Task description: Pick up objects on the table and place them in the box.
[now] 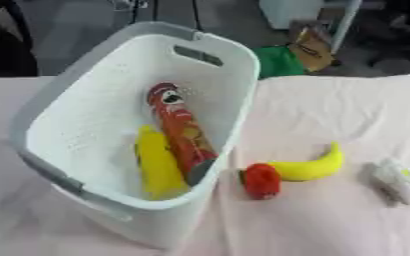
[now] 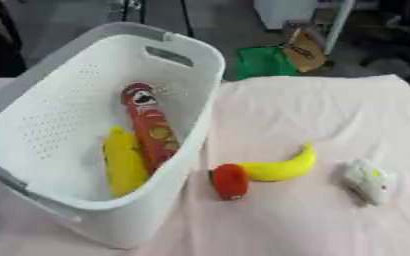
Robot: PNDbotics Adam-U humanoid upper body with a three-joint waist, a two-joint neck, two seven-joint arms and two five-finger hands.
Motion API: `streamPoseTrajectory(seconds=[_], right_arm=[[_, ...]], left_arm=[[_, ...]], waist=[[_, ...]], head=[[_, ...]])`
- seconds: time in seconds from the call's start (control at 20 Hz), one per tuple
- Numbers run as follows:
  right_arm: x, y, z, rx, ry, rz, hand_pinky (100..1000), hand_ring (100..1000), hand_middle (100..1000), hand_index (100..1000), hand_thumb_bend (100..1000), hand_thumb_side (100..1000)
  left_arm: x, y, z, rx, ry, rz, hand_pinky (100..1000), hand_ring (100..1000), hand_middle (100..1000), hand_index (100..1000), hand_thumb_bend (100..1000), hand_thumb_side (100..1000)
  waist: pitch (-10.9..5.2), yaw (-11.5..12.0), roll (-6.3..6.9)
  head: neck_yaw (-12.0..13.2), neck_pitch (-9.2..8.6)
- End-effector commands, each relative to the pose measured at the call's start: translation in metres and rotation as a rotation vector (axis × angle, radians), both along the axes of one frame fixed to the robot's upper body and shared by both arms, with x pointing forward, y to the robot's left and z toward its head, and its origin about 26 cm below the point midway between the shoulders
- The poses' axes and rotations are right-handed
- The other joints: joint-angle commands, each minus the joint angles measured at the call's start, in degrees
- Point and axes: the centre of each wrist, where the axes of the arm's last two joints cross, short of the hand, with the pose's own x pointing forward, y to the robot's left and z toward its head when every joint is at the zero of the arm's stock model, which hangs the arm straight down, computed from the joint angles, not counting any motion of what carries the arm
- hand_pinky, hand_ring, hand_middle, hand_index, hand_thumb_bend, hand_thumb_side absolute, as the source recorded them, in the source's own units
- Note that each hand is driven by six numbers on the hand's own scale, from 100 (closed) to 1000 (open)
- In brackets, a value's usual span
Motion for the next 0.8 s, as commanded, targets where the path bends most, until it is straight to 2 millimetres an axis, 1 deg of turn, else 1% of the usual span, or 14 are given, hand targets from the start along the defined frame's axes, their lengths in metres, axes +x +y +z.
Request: streamPoseTrajectory(seconds=[0.05, 0.55, 0.75, 0.8], right_arm=[[-0.0022, -0.003, 0.0113, -0.041, -0.025, 0.006, 759, 738, 715, 692, 100, 662], [-0.0024, -0.0033, 0.0115, -0.039, -0.014, 0.001, 758, 739, 713, 695, 100, 663], [-0.0041, -0.0057, 0.0122, -0.046, 0.005, -0.017, 762, 748, 714, 711, 100, 671], [-0.0081, -0.0116, 0.0141, -0.103, 0.057, -0.048, 801, 804, 761, 812, 100, 765]], left_arm=[[-0.0022, 0.002, 0.0053, 0.017, -0.021, 0.002, 591, 461, 608, 666, 100, 966], [-0.0022, 0.0021, 0.0052, 0.015, -0.02, 0.002, 592, 462, 608, 666, 100, 966], [-0.0023, 0.0028, 0.0048, 0.016, -0.017, 0.004, 592, 462, 608, 666, 100, 966], [-0.0023, 0.0033, 0.005, 0.021, -0.017, 0.006, 592, 462, 608, 666, 100, 965]], waist=[[-1.22, 0.0, -0.01], [-1.08, -0.1, 0.06], [-1.12, -0.1, 0.04], [-1.24, -0.3, -0.12]], head=[[-1.3, -0.83], [-0.6, -1.37], [0.1, -1.7], [0.6, -1.45]])
